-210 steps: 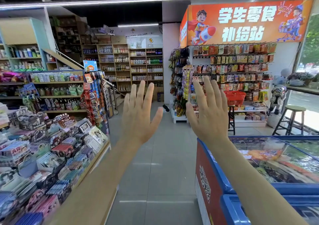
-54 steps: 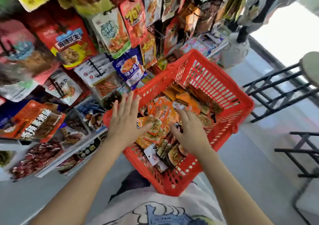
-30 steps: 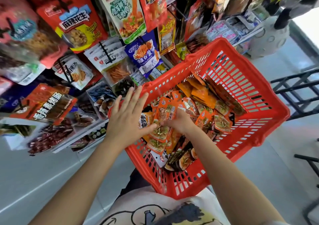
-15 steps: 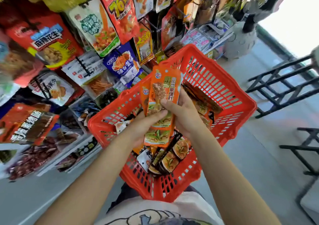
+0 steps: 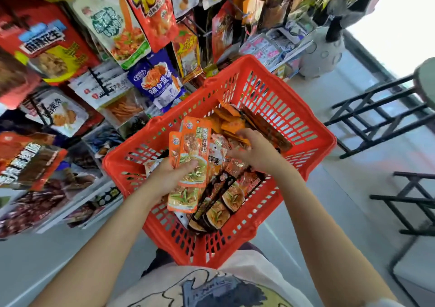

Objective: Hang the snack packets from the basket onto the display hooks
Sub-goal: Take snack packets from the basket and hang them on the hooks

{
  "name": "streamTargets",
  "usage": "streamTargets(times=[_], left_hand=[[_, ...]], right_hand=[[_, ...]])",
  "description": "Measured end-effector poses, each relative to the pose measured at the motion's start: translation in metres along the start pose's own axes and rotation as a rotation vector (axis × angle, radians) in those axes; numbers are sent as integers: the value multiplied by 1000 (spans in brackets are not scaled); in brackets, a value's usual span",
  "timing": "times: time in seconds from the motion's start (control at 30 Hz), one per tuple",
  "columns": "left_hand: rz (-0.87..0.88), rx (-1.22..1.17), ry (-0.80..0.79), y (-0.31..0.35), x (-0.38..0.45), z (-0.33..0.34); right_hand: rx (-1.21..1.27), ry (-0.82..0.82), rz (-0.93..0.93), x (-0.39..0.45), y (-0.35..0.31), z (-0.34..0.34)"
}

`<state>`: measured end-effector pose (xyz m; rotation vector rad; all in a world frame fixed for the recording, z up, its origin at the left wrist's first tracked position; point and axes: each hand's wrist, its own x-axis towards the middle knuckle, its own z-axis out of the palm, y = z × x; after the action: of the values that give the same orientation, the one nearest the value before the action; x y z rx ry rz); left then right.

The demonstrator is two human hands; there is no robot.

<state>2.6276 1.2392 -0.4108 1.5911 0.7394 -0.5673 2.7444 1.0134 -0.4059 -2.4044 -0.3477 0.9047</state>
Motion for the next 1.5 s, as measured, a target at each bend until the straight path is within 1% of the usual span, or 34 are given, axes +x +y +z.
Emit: streamTargets(times=[0.07,0.17,0.23,0.37,0.5,0.6,0.7,0.83,0.97,1.03,1.2,1.3,1.4,1.5], left_hand=[[-36,66,-36,0,-5,0],[-77,140,-60,0,0,10],[-101,173,-49,1,3,20],[-238,159,-39,-6,11,36],[-316,171,-60,-17,18,38],[-342,177,-109,-28,23,35],[-341,190,-95,-21,20,39],[-359,319,-79,-25,18,57],[-310,404,-119,-26,11,72],[-299,407,-110,-25,9,73],[-306,287,-114,-19,2,67],[-331,206,-95,-19,3,62],[-298,142,-71,-23,6,60],[-290,54,-60,-18,2,58]], right_hand=[[-223,-169,26,12,13,0],[-324,-377,64,20,22,10],[-352,-429,39,23,29,19],[-417,-452,-12,25,29,24],[-375,-526,-8,31,29,33],[-323,-508,-19,32,27,36],[-300,-501,-20,33,27,38],[-335,-553,-17,29,23,34],[-301,-570,-32,27,23,36],[-300,-570,-55,26,22,36],[-257,-540,-64,25,16,37],[-159,-494,-51,23,14,34],[-17,-427,-24,21,11,29],[69,-374,-33,20,8,25]])
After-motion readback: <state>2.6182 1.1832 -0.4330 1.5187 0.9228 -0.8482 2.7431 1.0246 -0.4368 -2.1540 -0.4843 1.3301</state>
